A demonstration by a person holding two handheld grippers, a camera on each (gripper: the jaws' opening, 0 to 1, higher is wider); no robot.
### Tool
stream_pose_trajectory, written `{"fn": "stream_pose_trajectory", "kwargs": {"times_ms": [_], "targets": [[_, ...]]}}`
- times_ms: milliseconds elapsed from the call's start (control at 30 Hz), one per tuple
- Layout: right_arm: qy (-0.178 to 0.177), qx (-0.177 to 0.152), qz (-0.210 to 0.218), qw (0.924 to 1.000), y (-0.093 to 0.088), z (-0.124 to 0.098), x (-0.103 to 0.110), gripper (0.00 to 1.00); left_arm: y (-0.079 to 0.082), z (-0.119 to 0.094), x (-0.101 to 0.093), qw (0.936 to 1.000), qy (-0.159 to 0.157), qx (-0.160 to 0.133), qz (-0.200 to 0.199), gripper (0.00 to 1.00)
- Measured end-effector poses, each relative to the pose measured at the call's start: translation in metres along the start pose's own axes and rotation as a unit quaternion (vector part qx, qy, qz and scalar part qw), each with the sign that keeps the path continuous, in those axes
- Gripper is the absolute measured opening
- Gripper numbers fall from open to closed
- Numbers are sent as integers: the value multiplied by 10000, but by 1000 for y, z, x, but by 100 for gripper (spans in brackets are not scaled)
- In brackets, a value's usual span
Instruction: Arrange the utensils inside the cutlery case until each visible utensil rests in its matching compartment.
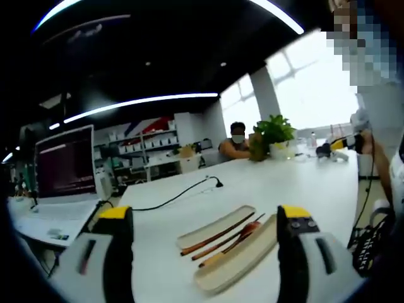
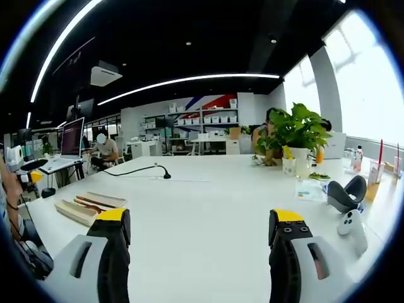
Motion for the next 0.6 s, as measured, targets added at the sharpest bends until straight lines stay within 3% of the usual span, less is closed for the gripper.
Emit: {"fn": "stream_pose_trajectory", "kwargs": {"times_ms": [367,600], "targets": [[15,55,-45,10000,-1,0,2,94,-1,2,-1,10000,-63,23,-29,100],[-34,52,-58,10000,-1,0,-1,94,5,0,4,9998,25,-148,-108,100]]}}
Point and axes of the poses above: the point that each gripper's makers call its tool centre point, and the gripper's own axes: z roughly forward along the fingers, x roughly to its left, y roughly out of its top, the point moved 2 cm from there along -z, roughly backward along the fingers
